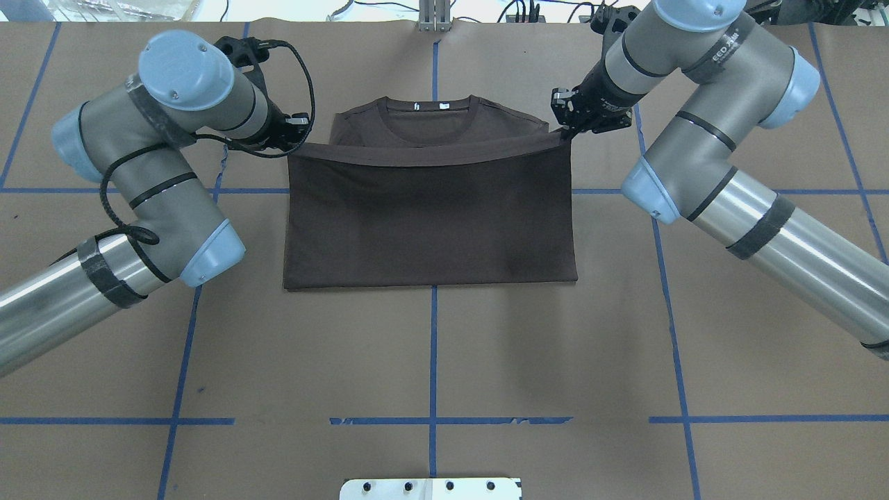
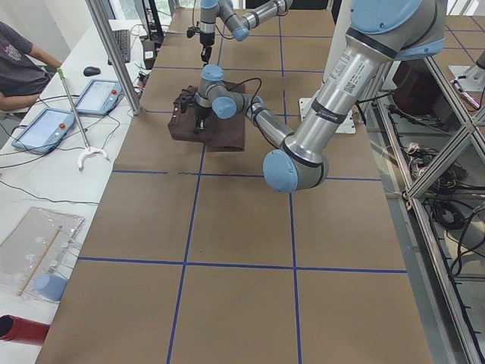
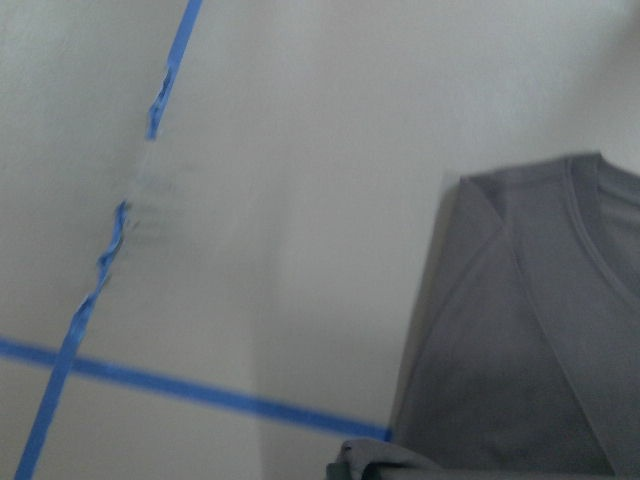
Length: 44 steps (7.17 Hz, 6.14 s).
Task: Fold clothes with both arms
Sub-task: 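Lift the hem with both grippers and fold it toward the collar, then release the hem near the collar by opening both grippers, then move the right gripper to grasp the folded shirt's near corner, then drag the folded shirt toward the robot with the right gripper while the left arm lowers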
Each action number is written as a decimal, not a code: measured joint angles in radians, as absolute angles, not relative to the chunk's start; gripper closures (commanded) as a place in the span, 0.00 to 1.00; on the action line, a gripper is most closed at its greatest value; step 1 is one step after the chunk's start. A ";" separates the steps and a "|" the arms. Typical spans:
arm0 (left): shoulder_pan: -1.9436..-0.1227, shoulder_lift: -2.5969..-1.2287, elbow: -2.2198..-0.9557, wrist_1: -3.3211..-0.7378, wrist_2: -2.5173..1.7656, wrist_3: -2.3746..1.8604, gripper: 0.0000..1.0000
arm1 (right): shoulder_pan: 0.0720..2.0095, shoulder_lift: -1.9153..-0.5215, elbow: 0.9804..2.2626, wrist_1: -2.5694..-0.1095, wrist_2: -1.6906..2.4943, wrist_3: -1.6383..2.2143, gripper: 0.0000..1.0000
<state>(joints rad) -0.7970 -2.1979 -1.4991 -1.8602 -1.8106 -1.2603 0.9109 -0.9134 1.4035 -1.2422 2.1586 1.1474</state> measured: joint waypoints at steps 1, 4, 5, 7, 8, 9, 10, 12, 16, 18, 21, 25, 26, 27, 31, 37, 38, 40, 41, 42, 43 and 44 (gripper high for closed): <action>-0.812 -2.234 -1.436 -1.885 -1.810 -1.250 1.00 | 0.919 -0.866 1.329 -1.242 2.159 1.142 1.00; -0.845 -2.282 -1.307 -1.967 -1.808 -1.222 1.00 | 0.942 -0.775 1.157 -1.215 2.159 1.132 1.00; -0.849 -2.299 -1.279 -1.974 -1.808 -1.220 1.00 | 0.951 -0.768 1.128 -1.208 2.158 1.131 1.00; -0.852 -2.321 -1.245 -1.986 -1.807 -1.220 1.00 | 0.959 -0.761 1.106 -1.203 2.158 1.131 1.00; -0.853 -2.333 -1.236 -1.988 -1.807 -1.222 1.00 | 0.959 -0.757 1.104 -1.203 2.158 1.131 1.00; -0.852 -2.347 -1.227 -1.989 -1.807 -1.227 1.00 | 0.958 -0.750 1.105 -1.203 2.156 1.131 1.00; -0.850 -2.355 -1.222 -1.989 -1.807 -1.229 0.87 | 0.956 -0.746 1.107 -1.202 2.156 1.133 0.68; -0.849 -2.359 -1.219 -1.990 -1.807 -1.228 0.00 | 0.953 -0.749 1.111 -1.200 2.156 1.133 0.00; -0.848 -2.359 -1.226 -1.990 -1.807 -1.220 0.00 | 0.908 -0.795 1.214 -1.197 2.156 1.174 0.00; -0.849 -2.359 -1.255 -1.982 -1.810 -1.223 0.00 | 0.836 -0.932 1.391 -1.200 2.142 1.240 0.00; -0.848 -2.355 -1.302 -1.973 -1.810 -1.230 0.00 | 0.741 -1.108 1.576 -1.206 2.119 1.290 0.02; -0.848 -2.349 -1.316 -1.971 -1.810 -1.230 0.00 | 0.697 -1.120 1.548 -1.209 2.079 1.285 0.28; -0.848 -2.347 -1.316 -1.971 -1.809 -1.230 0.00 | 0.695 -1.119 1.540 -1.209 2.073 1.283 0.67; -0.848 -2.346 -1.317 -1.971 -1.808 -1.230 0.00 | 0.693 -1.119 1.536 -1.208 2.070 1.282 1.00; -0.849 -2.345 -1.316 -1.974 -1.807 -1.225 0.00 | 0.691 -1.133 1.556 -1.201 2.075 1.281 1.00; -0.843 -2.316 -1.363 -1.974 -1.802 -1.238 0.00 | 0.290 -1.663 2.137 -1.204 2.002 1.393 1.00; -0.839 -2.301 -1.391 -1.974 -1.801 -1.244 0.00 | 0.172 -1.693 2.185 -1.203 1.970 1.472 0.03; -0.821 -2.270 -1.456 -1.966 -1.803 -1.266 0.00 | -0.003 -1.703 2.238 -1.201 1.867 1.605 0.00; -0.795 -2.253 -1.502 -1.939 -1.804 -1.292 0.00 | -0.015 -1.698 2.252 -1.201 1.847 1.626 0.00; -0.745 -2.231 -1.565 -1.892 -1.805 -1.346 0.00 | 0.014 -1.685 2.257 -1.201 1.839 1.631 0.00; -0.666 -2.202 -1.643 -1.835 -1.803 -1.443 0.04 | 0.076 -1.661 2.258 -1.200 1.834 1.630 0.00; -0.574 -2.176 -1.707 -1.787 -1.794 -1.565 0.08 | 0.149 -1.623 2.258 -1.201 1.833 1.626 0.00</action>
